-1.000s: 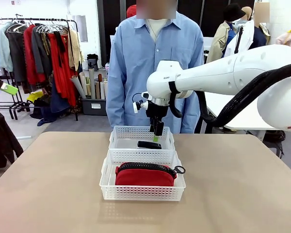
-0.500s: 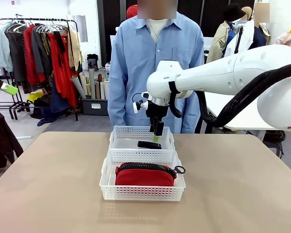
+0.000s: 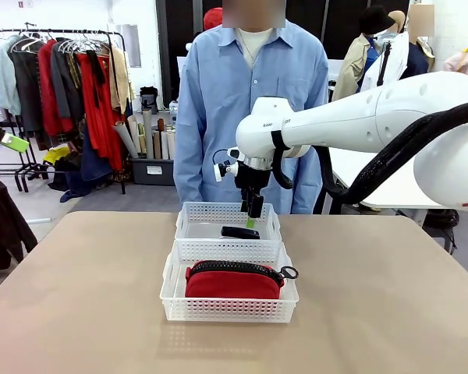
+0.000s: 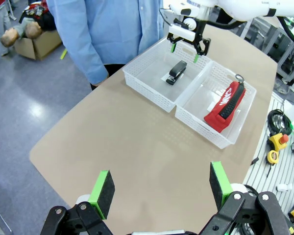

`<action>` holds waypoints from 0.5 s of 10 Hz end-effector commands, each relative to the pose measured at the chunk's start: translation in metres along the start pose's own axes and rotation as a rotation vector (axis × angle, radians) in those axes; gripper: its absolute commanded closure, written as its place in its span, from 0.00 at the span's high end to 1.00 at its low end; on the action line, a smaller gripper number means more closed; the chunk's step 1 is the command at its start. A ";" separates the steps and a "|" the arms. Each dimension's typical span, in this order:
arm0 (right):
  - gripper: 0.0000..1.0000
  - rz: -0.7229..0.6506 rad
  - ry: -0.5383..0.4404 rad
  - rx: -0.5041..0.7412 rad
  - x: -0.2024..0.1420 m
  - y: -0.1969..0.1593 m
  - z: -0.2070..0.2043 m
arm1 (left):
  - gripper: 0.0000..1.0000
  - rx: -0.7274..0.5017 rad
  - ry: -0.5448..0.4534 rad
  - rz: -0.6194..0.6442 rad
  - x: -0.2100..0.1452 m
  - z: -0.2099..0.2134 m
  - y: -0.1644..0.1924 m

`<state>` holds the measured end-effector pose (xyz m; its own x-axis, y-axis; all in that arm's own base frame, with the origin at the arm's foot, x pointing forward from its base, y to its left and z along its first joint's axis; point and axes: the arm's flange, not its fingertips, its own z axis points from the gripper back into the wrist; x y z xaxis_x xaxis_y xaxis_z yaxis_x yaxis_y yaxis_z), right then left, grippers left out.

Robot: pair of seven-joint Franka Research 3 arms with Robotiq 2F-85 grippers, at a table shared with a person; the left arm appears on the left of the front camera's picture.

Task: Distribute items into two baskets.
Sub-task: Place the picked Stapler into the Organizing basket as instructed by the person.

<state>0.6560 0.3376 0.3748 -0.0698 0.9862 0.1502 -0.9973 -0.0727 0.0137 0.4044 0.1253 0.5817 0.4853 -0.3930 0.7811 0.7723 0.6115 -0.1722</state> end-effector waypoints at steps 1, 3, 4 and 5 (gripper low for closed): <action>1.00 0.000 0.000 0.000 0.000 0.000 0.000 | 1.00 -0.012 -0.023 -0.005 0.000 0.000 -0.001; 1.00 -0.206 0.015 -0.047 -0.027 0.008 0.037 | 1.00 -0.012 -0.023 -0.005 0.000 0.000 -0.001; 1.00 -0.259 0.007 -0.041 -0.043 0.015 0.053 | 1.00 -0.012 -0.023 -0.005 0.000 0.000 -0.001; 1.00 -0.330 -0.034 -0.062 -0.059 0.021 0.071 | 1.00 -0.012 -0.023 -0.005 0.000 0.000 -0.001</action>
<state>0.6634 0.2830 0.4252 0.1721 0.9734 0.1515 -0.9845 0.1751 -0.0066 0.4044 0.1255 0.5817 0.4855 -0.3928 0.7810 0.7721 0.6117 -0.1723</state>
